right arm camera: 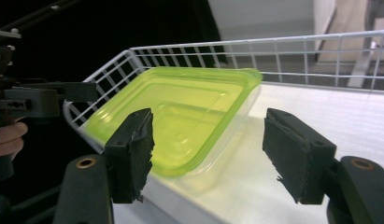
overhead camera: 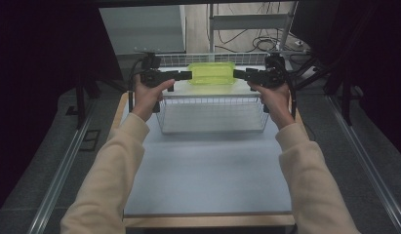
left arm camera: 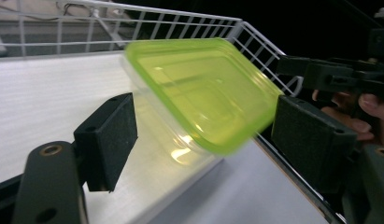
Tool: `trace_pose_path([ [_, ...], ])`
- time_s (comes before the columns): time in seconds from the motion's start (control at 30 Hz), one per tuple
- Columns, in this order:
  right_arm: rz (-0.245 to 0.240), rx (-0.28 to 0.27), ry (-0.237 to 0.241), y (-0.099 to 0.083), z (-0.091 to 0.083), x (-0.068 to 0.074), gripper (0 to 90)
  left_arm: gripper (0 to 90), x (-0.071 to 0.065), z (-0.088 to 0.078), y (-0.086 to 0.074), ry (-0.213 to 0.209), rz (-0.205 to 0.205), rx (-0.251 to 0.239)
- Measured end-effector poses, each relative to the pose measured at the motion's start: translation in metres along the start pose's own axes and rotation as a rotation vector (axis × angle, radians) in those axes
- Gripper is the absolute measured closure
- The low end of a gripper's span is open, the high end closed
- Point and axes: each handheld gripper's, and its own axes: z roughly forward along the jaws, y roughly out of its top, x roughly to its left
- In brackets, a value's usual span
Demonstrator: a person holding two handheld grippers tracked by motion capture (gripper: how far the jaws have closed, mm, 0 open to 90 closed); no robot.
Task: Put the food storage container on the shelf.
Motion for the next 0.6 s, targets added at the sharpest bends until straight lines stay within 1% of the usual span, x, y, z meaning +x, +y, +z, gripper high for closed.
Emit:
trace_pose_path([
  [0.03,0.0,0.0,0.0,0.0,0.0,0.0,33.3,21.8,-0.003,-0.003,-0.002,0.003,0.011,-0.001],
  [0.07,-0.022,0.006,0.019,-0.005,-0.008,0.003,32.1,21.7,-0.01,-0.009,-0.009,-0.001,0.037,-0.005],
  [0.13,-0.038,0.008,0.032,-0.01,-0.015,0.006,31.5,21.2,-0.015,-0.017,-0.017,-0.028,0.037,-0.015],
  [0.17,-0.047,0.007,0.039,-0.014,-0.02,0.008,31.2,21.2,-0.018,-0.021,-0.022,-0.034,0.037,-0.021],
  [0.3,-0.084,0.022,0.072,-0.035,-0.036,0.014,29.4,21.3,-0.028,-0.037,-0.046,-0.052,0.08,-0.036],
  [0.37,-0.113,0.033,0.08,-0.049,-0.045,0.018,28.5,21.3,-0.035,-0.045,-0.062,-0.058,0.096,-0.04],
  [0.4,-0.113,0.033,0.08,-0.049,-0.045,0.018,28.5,21.4,-0.035,-0.045,-0.062,-0.058,0.096,-0.04],
  [0.43,-0.146,0.051,0.087,-0.067,-0.054,0.021,27.3,21.3,-0.04,-0.05,-0.079,-0.056,0.115,-0.027],
  [0.47,-0.16,0.055,0.088,-0.073,-0.057,0.022,27.0,21.3,-0.042,-0.052,-0.089,-0.057,0.12,-0.021],
  [0.5,-0.17,0.06,0.09,-0.081,-0.061,0.024,26.7,21.3,-0.042,-0.052,-0.089,-0.057,0.12,-0.021],
  [0.53,-0.182,0.059,0.094,-0.089,-0.065,0.025,26.5,21.3,-0.046,-0.055,-0.107,-0.055,0.132,-0.005],
  [0.57,-0.189,0.059,0.097,-0.097,-0.068,0.026,26.0,21.4,-0.046,-0.055,-0.107,-0.055,0.132,-0.005],
  [0.6,-0.189,0.059,0.097,-0.097,-0.068,0.026,26.0,21.4,-0.047,-0.055,-0.116,-0.047,0.137,0.005],
])
